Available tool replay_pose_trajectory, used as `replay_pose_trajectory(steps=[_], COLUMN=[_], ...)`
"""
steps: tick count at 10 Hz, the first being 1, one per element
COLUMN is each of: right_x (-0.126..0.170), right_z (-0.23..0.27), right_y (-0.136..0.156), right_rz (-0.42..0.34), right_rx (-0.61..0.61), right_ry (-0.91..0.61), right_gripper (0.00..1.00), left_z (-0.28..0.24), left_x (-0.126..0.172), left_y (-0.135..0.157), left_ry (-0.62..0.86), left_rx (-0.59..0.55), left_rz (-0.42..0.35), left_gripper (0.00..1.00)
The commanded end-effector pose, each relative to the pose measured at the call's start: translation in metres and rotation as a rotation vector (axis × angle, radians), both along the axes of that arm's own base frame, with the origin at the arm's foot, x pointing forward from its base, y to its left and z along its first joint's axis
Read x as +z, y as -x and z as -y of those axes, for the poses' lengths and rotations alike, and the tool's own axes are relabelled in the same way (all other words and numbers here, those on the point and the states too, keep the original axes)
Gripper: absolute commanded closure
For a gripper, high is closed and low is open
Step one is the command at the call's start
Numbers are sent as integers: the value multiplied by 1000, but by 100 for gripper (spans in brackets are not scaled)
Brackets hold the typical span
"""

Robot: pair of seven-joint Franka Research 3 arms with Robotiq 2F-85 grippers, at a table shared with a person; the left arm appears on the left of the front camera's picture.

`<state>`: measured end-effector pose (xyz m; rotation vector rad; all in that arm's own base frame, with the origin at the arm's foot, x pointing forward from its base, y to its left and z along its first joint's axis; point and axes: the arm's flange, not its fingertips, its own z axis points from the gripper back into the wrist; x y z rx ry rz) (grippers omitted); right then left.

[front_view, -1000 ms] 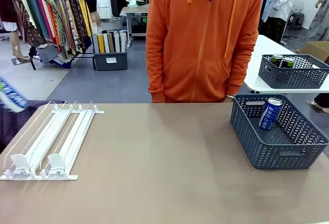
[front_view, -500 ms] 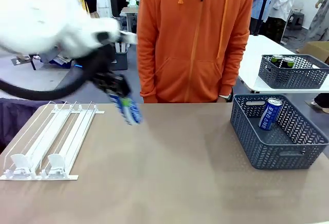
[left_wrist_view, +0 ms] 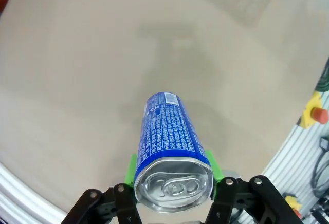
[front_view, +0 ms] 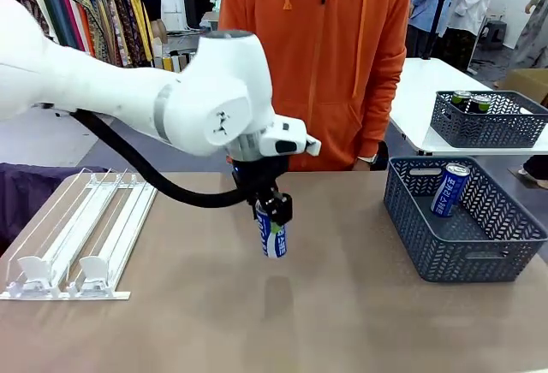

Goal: Retrieve and store the cans from the dispenser.
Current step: Pick up one can from the Automatic Can Dispenser and place it in the middle of the table.

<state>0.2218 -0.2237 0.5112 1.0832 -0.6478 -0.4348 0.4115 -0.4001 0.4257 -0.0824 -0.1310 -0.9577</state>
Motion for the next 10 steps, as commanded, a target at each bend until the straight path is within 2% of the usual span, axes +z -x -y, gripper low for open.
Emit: replay_pose_trajectory(steps=[1,6,7,8,9,10], right_x=[1,1,1,1,1,1], right_z=[1,1,1,1,1,1], right_y=[-3,-3,-3,-3,-3,-3], right_rz=[45,45,45,45,45,45], right_rx=[3,3,3,3,3,3], right_ry=[-13,-13,-13,-13,-13,-13], right_gripper=[0,0,0,0,0,0], left_z=[8,18,18,19,17,10], left_x=[-1,-27,-27,-26,-22,-12], left_y=[-3,-6,-5,-5,-7,-8], left_ry=[-60,-89,-89,-91,-80,-63], left_rx=[7,1,-5,-8,-3,10], left_rz=[24,4,9,7,9,27], left_gripper=[100,100,76,19,0,0])
